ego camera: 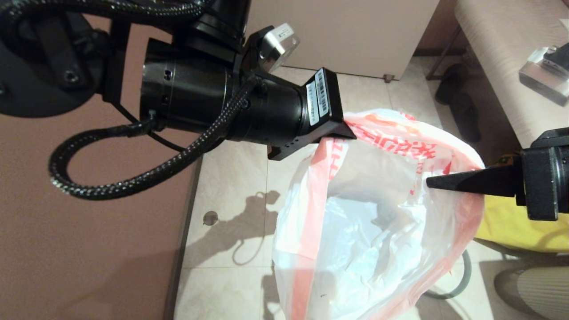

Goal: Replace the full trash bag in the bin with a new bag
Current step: Put the new garbage bag on the trash can

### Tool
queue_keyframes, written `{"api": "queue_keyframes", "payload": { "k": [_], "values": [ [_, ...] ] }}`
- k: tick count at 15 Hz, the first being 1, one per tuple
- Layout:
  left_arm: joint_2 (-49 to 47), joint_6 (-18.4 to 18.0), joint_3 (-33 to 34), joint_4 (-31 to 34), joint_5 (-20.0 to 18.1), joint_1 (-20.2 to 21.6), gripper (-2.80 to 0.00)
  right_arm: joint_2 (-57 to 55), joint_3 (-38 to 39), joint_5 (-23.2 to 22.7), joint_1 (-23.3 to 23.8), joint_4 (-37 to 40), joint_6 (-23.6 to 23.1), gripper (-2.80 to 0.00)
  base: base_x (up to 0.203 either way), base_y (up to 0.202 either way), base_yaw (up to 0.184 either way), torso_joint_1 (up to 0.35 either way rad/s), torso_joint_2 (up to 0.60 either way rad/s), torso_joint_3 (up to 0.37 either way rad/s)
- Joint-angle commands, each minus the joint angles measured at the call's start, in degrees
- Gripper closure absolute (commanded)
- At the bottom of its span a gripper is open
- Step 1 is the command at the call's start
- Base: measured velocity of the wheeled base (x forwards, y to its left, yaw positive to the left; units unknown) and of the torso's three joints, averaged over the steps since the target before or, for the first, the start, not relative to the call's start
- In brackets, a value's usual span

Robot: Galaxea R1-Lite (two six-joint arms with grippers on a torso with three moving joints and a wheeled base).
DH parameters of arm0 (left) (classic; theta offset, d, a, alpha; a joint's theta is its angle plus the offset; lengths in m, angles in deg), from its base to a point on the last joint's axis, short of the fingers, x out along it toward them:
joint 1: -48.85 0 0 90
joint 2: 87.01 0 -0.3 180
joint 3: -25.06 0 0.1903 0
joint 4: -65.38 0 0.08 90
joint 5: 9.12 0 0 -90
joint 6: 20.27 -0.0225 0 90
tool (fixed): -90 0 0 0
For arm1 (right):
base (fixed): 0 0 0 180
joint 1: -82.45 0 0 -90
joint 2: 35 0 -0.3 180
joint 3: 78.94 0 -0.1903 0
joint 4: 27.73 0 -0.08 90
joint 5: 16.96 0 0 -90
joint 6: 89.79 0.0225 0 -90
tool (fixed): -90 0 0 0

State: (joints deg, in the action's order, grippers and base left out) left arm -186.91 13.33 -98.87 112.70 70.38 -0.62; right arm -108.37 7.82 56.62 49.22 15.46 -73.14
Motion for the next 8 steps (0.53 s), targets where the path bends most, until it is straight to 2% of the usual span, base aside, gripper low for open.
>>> {"api": "queue_keyframes", "payload": {
  "k": [1,5,8],
  "values": [
    [0.6,0.2,2.3,-0.3,-0.2,0.1,-2.8,1.7,0.0,-2.5,0.0,0.7,3.4,0.0,0.0,0.0,0.0,0.0,0.0,0.0],
    [4.3,0.1,5.0,-0.6,0.9,0.5,-2.8,1.6,-0.1,-10.4,0.0,0.7,10.6,0.0,0.0,0.0,0.0,0.0,0.0,0.0],
    [7.9,0.1,12.4,-1.2,6.4,6.2,-2.8,1.2,-0.2,-16.7,0.1,-0.4,15.3,0.0,0.0,0.0,0.0,0.0,0.0,0.0]
  ]
}}
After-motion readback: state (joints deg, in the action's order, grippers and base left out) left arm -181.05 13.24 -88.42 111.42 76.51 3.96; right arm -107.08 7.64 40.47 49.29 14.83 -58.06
